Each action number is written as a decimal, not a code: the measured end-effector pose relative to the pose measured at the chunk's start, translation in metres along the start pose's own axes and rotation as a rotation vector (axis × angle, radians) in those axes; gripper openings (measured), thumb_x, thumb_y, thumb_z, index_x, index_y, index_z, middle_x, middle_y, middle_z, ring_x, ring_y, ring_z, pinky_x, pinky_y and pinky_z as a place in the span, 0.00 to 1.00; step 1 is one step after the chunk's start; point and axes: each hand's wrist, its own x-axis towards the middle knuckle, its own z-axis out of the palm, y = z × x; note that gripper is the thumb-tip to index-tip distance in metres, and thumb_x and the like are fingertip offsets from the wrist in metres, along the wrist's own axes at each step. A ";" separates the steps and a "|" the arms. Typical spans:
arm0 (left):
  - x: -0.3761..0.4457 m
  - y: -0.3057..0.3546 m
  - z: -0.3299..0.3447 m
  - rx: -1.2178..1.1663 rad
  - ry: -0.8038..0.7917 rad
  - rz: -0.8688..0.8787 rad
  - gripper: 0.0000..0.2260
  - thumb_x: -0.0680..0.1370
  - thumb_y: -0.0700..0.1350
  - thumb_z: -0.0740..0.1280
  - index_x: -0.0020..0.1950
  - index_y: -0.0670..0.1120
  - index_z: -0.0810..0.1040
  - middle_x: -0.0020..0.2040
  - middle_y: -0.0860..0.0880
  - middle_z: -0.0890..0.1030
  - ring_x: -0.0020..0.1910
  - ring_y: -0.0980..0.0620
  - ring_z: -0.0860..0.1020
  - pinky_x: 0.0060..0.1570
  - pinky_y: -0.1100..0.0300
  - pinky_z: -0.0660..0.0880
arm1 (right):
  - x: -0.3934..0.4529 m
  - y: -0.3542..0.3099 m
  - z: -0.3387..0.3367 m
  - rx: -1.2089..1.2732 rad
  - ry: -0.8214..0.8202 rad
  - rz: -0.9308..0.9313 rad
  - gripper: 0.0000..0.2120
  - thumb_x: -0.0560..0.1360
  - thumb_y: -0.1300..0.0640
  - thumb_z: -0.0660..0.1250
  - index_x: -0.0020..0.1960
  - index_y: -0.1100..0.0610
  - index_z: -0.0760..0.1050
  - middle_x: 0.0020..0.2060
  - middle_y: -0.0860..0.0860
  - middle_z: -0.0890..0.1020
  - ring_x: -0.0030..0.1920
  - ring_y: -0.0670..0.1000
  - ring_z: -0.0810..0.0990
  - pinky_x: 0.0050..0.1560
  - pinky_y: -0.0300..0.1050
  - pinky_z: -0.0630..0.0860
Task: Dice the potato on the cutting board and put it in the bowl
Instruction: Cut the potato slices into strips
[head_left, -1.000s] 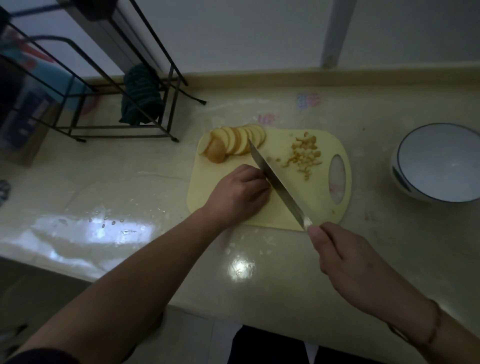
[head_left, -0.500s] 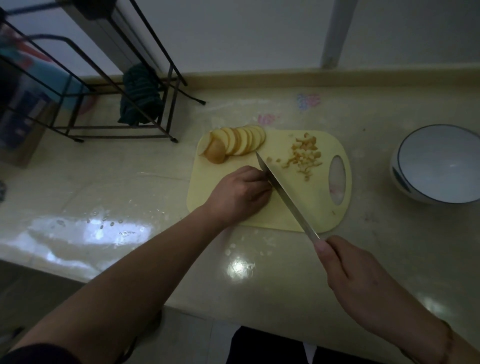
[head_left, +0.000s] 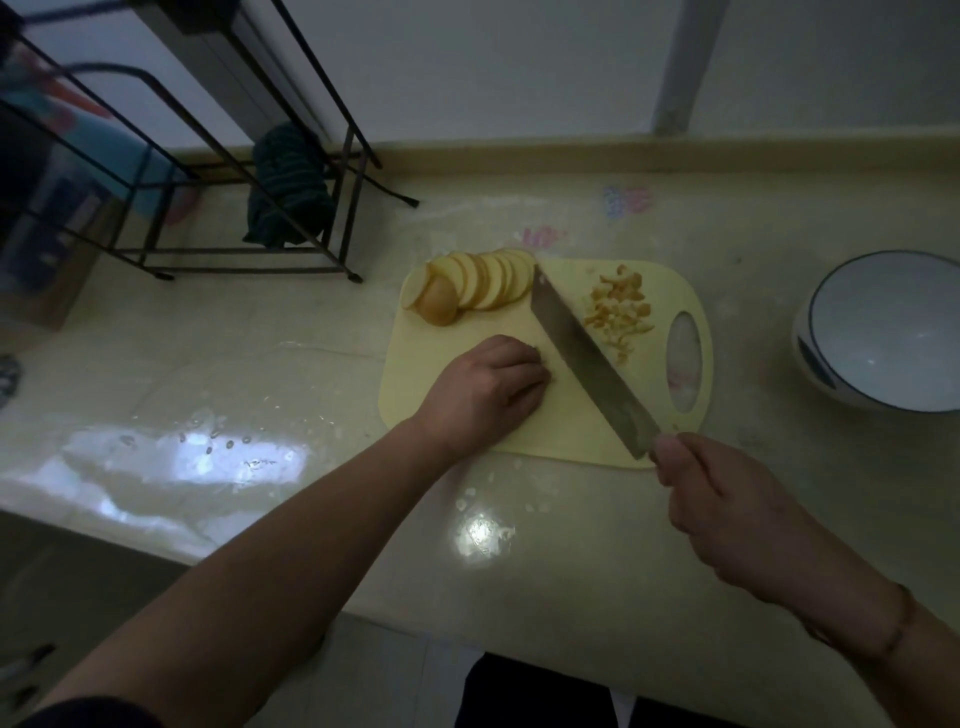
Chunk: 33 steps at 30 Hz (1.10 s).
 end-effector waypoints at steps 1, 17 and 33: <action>0.000 0.000 0.001 0.002 0.010 -0.007 0.04 0.74 0.37 0.75 0.47 0.38 0.86 0.47 0.41 0.83 0.47 0.44 0.81 0.47 0.54 0.79 | 0.001 0.001 -0.003 0.011 0.012 0.004 0.28 0.73 0.34 0.49 0.40 0.58 0.71 0.24 0.48 0.72 0.22 0.42 0.68 0.30 0.40 0.63; -0.010 0.007 -0.003 0.037 0.108 -0.201 0.10 0.73 0.48 0.77 0.47 0.41 0.85 0.48 0.46 0.83 0.45 0.45 0.79 0.46 0.50 0.75 | -0.010 -0.005 0.006 -0.006 -0.023 -0.107 0.24 0.77 0.38 0.53 0.36 0.56 0.69 0.26 0.50 0.72 0.26 0.44 0.70 0.32 0.43 0.66; -0.028 0.036 0.003 0.118 0.130 -0.383 0.09 0.75 0.49 0.71 0.49 0.45 0.84 0.49 0.51 0.83 0.51 0.45 0.79 0.51 0.48 0.73 | 0.000 0.004 0.000 -0.103 -0.110 -0.136 0.26 0.74 0.34 0.51 0.35 0.55 0.69 0.29 0.54 0.77 0.30 0.47 0.75 0.38 0.46 0.72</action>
